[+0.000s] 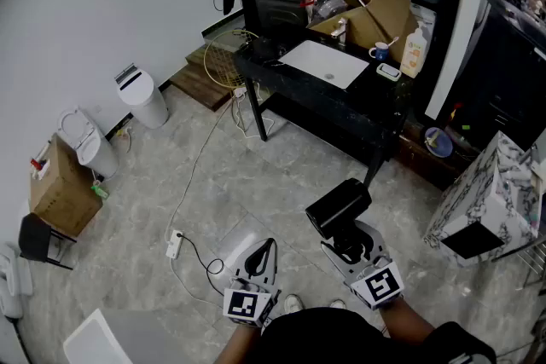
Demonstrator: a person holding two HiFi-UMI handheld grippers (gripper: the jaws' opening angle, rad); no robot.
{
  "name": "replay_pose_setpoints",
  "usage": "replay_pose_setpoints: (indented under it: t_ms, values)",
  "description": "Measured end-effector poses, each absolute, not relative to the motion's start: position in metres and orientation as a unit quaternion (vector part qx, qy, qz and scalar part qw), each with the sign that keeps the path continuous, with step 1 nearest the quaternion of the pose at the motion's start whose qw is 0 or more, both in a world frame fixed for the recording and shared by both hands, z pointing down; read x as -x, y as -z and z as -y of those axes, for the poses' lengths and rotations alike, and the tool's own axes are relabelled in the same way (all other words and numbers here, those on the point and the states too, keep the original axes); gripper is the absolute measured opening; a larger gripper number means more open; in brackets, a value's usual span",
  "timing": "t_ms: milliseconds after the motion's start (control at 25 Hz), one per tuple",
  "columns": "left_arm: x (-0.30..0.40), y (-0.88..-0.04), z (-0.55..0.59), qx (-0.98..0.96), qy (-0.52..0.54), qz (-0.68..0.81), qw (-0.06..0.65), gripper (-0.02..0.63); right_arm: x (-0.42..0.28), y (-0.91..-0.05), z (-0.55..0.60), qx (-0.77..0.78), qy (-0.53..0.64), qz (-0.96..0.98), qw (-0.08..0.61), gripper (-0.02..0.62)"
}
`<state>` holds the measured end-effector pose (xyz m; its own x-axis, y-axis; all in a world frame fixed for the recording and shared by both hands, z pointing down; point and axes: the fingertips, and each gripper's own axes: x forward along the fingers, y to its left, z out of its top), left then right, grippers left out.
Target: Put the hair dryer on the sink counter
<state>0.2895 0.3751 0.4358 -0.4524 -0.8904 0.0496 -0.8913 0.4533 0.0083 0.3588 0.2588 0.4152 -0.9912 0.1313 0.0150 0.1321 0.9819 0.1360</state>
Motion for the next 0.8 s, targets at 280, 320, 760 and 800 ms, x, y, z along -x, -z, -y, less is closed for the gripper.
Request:
replay_pose_setpoints:
  t_ms: [280,320,760,800]
  values:
    - [-0.302,-0.419,-0.377,-0.539,-0.012,0.842,0.016,-0.005,-0.361,-0.419,-0.269,0.058,0.069,0.996,0.024,0.27]
    - [-0.301,-0.418,-0.378,-0.538,-0.01,0.842,0.014,-0.005,-0.36,-0.419,-0.27,0.055,0.071,0.996,0.023,0.271]
    - [-0.277,-0.423,-0.402,-0.542,-0.001,0.84,0.01,-0.005,-0.343,-0.398,-0.291,0.074,0.048,0.996,-0.024,0.273]
    - [-0.274,-0.422,-0.404,-0.546,0.0,0.838,0.011,-0.005,-0.34,-0.399,-0.294,0.073,0.049,0.996,-0.023,0.273]
